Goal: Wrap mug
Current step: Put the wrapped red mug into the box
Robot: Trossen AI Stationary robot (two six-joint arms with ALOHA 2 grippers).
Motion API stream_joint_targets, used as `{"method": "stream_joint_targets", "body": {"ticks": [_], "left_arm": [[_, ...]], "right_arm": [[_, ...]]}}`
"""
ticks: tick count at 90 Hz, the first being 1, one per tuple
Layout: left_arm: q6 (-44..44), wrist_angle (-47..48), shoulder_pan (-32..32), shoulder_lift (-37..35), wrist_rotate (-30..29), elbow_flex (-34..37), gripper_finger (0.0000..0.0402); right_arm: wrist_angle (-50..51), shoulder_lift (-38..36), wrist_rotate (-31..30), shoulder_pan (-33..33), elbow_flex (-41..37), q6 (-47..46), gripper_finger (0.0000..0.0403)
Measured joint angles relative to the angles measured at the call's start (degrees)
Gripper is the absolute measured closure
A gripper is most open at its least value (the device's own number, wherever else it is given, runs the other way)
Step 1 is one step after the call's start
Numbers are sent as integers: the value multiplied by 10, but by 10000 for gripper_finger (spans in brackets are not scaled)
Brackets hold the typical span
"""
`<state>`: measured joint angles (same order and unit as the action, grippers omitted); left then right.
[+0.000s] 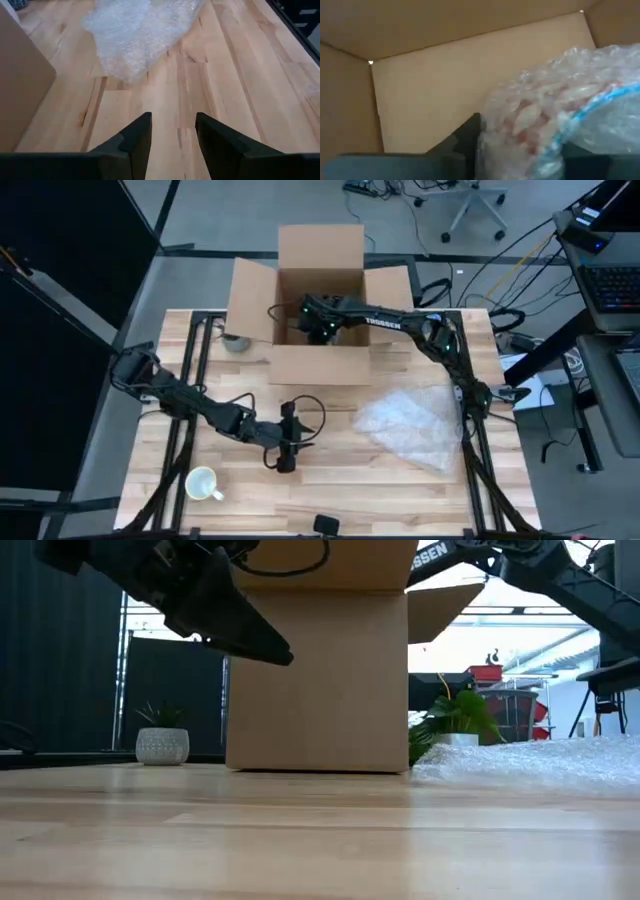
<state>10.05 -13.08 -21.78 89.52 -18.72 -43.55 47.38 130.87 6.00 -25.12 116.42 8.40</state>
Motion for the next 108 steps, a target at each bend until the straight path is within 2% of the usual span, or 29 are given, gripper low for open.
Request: {"method": "stream_joint_targets", "body": {"ticks": [31, 43, 77, 91, 108], "left_arm": [[1, 0, -5, 0, 0, 0, 259], [2, 0, -5, 0, 0, 0, 259], [2, 0, -5, 0, 0, 0, 259], [2, 1, -5, 0, 0, 0, 259], [2, 1, -5, 0, 0, 0, 259]], "right_arm": [[-14, 0, 5, 3, 0, -18, 170], [-20, 0, 4, 3, 0, -27, 141], [12, -22, -3, 4, 4, -39, 139], [22, -44, -43, 5, 4, -38, 139], [22, -60, -46, 5, 4, -37, 139]]}}
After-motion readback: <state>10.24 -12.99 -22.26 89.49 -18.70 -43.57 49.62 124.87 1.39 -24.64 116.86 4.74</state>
